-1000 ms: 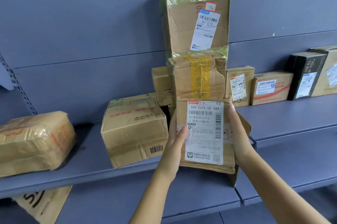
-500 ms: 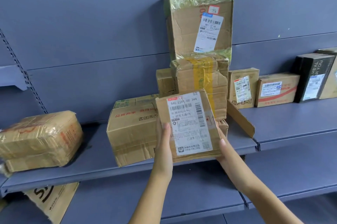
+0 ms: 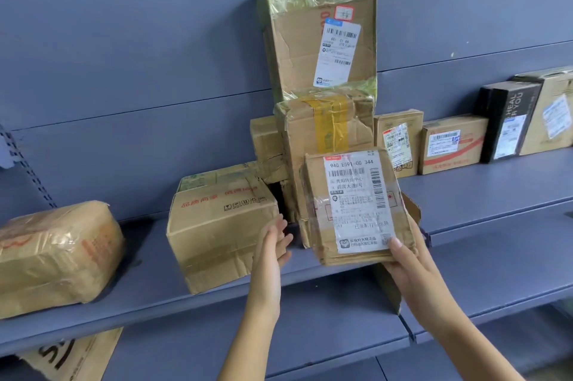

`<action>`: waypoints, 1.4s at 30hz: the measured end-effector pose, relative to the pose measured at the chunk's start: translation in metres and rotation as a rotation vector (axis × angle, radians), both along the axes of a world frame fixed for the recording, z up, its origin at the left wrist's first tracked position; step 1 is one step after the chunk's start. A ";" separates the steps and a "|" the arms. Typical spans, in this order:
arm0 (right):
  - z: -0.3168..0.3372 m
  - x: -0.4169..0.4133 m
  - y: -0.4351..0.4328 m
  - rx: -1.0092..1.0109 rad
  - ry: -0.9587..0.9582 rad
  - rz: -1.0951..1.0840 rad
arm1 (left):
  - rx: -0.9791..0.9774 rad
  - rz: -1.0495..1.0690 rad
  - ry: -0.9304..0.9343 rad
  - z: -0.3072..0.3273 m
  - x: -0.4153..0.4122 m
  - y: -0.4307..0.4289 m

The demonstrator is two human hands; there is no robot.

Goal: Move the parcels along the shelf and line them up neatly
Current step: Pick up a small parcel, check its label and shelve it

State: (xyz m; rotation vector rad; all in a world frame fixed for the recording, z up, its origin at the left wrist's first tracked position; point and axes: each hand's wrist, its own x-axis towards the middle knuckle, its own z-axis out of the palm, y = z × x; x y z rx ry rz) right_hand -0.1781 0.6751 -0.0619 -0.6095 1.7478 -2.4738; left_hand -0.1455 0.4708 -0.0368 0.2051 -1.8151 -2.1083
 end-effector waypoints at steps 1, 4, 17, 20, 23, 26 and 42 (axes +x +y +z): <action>0.000 0.001 0.005 -0.004 0.008 -0.039 | -0.007 0.003 -0.018 0.000 -0.001 0.004; -0.001 0.006 0.025 0.008 0.028 -0.167 | -0.089 -0.078 -0.025 0.000 -0.008 0.025; -0.007 0.050 0.155 0.039 0.026 -0.600 | -0.188 -0.482 -0.009 -0.012 -0.042 0.186; -0.007 0.051 0.191 -0.002 0.034 -0.647 | -0.192 -0.513 0.014 -0.009 -0.050 0.225; -0.003 0.048 0.233 -0.027 0.036 -0.682 | -0.191 -0.501 0.035 -0.006 -0.057 0.270; -0.003 0.047 0.280 -0.041 0.039 -0.706 | -0.198 -0.532 0.066 -0.003 -0.062 0.322; -0.018 0.043 0.497 -0.026 0.007 -0.951 | -0.239 -0.760 0.049 -0.010 -0.106 0.552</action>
